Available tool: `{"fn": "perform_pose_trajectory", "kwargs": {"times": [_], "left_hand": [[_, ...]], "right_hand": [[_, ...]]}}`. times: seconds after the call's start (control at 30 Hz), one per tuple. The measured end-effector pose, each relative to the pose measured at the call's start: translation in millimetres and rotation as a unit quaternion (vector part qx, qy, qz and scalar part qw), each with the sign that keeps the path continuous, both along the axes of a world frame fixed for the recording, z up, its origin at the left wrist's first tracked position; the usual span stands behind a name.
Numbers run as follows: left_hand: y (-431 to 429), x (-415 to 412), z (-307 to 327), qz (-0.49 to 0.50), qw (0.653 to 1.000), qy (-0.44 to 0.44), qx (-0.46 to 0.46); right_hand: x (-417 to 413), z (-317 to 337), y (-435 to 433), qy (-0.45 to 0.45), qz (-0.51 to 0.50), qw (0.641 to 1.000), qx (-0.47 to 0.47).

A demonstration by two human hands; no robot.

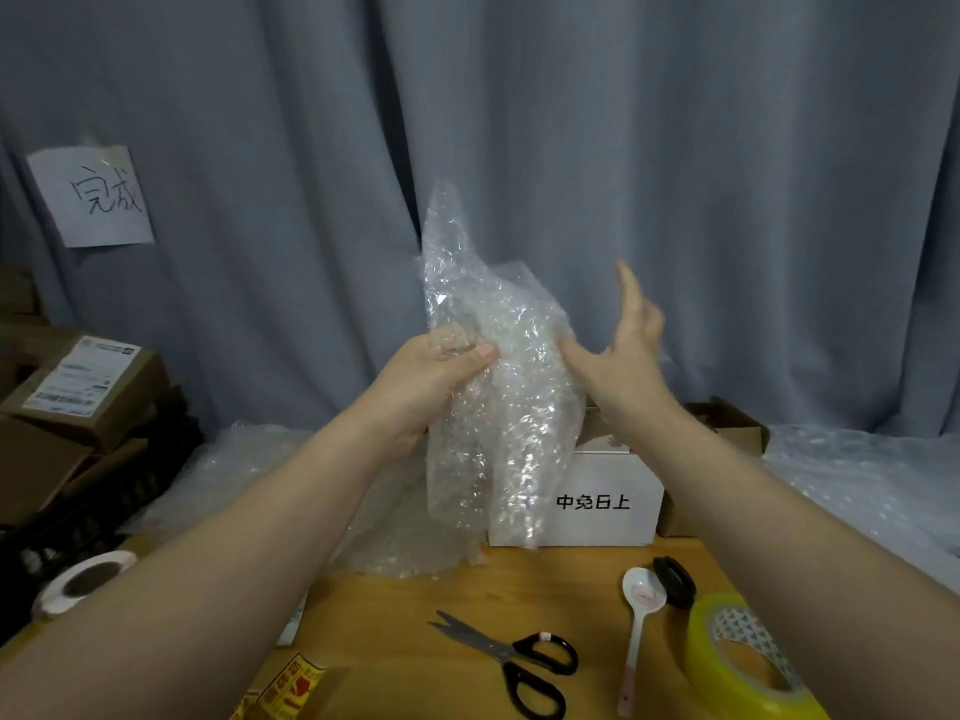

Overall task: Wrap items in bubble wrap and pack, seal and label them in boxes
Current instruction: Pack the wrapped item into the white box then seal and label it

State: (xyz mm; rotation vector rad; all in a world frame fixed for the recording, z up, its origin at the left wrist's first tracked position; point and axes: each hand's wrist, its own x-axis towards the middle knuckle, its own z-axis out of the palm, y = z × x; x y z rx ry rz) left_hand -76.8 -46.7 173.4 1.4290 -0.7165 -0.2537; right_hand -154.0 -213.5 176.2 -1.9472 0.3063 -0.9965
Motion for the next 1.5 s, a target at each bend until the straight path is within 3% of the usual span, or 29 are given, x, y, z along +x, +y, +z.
{"fn": "perform_pose_trajectory", "kwargs": {"times": [0.07,0.13,0.2,0.27,0.33,0.4,0.47,0.53,0.63,0.73,0.83,0.93,1.07,1.13,1.2,1.3,1.37,1.4,1.5], "left_hand": [[1.2,1.5,2.0,0.011,0.999,-0.032,0.034],[2.1,-1.7,5.2,-0.036,0.996,-0.039,0.067],[0.5,-4.2,6.7,-0.049,0.992,-0.065,0.096],[-3.2,1.4,4.3,0.054,0.984,-0.138,0.098],[-6.5,13.8,-2.6,0.237,0.936,-0.228,0.123],[-5.8,9.4,-4.3,0.306,0.904,-0.274,0.115],[-8.4,1.9,-5.2,0.238,0.923,-0.279,0.121],[-14.9,-10.9,-5.5,0.116,0.957,-0.197,0.178],[-27.0,-20.1,-9.7,-0.027,0.988,-0.031,0.15],[-37.9,-14.2,-16.6,-0.005,0.996,-0.065,0.06],[-48.3,-10.6,-19.6,-0.025,0.998,-0.06,0.005],[-57.6,-9.1,-15.0,-0.071,0.997,-0.029,-0.022],[-73.6,2.7,-2.1,-0.125,0.988,-0.055,0.07],[-87.9,20.2,2.7,-0.043,0.965,-0.188,0.177],[-97.3,41.2,5.0,0.05,0.902,-0.315,0.29],[-103.7,65.6,-6.4,-0.014,0.779,-0.411,0.474],[-106.3,71.5,-22.8,-0.068,0.691,-0.457,0.556],[-107.7,73.0,-31.3,-0.084,0.678,-0.468,0.56],[-110.2,70.3,-53.9,-0.105,0.719,-0.482,0.49]], "right_hand": [[-7.5,7.5,-2.6,0.0,0.095,0.99,-0.101],[-10.0,11.2,-0.1,0.065,0.227,0.96,-0.151],[-7.5,9.3,0.5,0.122,0.282,0.935,-0.177],[1.6,0.7,-4.5,0.133,0.216,0.951,-0.176],[8.8,-6.5,-10.5,0.112,0.042,0.973,-0.196],[10.6,-9.5,-14.1,0.073,-0.105,0.974,-0.185],[8.4,-9.8,-11.6,0.03,-0.161,0.976,-0.142],[7.9,-8.4,-6.4,-0.021,-0.142,0.987,-0.077],[5.3,-3.0,10.2,-0.074,0.003,0.986,0.152],[-2.6,2.9,17.8,-0.001,0.143,0.944,0.298],[-3.4,0.5,12.4,0.062,0.184,0.935,0.297],[4.2,-7.5,-4.2,0.068,0.128,0.953,0.264],[-0.3,-5.8,-35.0,0.049,0.217,0.934,0.281],[0.7,-0.9,-49.8,0.014,0.183,0.96,0.211],[6.6,3.6,-66.4,-0.072,0.029,0.988,0.137],[12.5,6.1,-88.3,-0.174,-0.093,0.966,0.166],[16.9,-0.8,-96.6,-0.172,-0.124,0.965,0.156],[19.7,-6.3,-97.8,-0.16,-0.122,0.97,0.133],[27.4,-25.1,-88.0,-0.076,-0.1,0.992,0.021]]}}
